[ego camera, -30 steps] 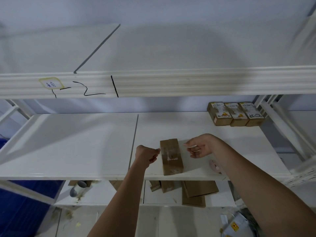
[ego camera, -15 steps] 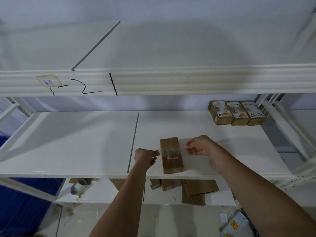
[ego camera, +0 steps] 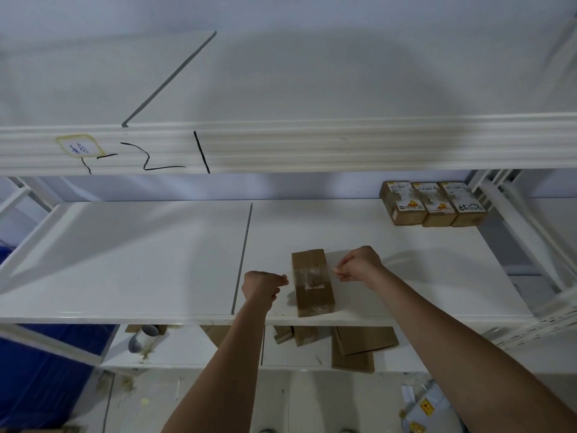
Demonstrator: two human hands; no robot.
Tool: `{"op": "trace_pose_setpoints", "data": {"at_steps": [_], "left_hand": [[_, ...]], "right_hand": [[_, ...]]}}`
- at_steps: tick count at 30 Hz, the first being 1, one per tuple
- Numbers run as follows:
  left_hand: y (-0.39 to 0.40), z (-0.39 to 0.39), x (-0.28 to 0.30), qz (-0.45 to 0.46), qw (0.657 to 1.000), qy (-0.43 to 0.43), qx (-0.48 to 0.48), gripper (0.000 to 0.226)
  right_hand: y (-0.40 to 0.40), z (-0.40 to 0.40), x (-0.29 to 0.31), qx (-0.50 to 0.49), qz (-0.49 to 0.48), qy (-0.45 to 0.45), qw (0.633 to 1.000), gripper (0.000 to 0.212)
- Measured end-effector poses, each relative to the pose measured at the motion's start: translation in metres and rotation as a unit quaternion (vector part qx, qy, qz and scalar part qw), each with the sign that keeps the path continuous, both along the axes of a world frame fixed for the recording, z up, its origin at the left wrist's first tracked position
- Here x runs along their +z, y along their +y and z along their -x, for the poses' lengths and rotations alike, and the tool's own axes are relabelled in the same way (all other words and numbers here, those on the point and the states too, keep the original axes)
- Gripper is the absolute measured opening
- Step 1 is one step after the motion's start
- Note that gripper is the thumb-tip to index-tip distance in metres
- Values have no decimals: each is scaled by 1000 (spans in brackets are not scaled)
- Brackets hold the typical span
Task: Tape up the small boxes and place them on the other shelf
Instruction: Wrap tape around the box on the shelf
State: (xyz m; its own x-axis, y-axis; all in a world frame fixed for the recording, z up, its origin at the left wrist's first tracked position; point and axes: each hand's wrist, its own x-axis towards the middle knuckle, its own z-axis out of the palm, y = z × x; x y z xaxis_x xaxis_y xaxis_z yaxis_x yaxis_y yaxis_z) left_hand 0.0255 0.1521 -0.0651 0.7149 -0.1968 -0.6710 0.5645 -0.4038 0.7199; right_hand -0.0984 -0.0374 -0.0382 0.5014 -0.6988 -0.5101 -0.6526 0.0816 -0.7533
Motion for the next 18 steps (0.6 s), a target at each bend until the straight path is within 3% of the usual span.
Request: {"op": "trace_pose_setpoints", "data": {"at_steps": [18], "left_hand": [[0,3,-8,4,1000,-18,0,19]], "right_hand": [[1,1,-17,-6,15,25,1000,16]]}}
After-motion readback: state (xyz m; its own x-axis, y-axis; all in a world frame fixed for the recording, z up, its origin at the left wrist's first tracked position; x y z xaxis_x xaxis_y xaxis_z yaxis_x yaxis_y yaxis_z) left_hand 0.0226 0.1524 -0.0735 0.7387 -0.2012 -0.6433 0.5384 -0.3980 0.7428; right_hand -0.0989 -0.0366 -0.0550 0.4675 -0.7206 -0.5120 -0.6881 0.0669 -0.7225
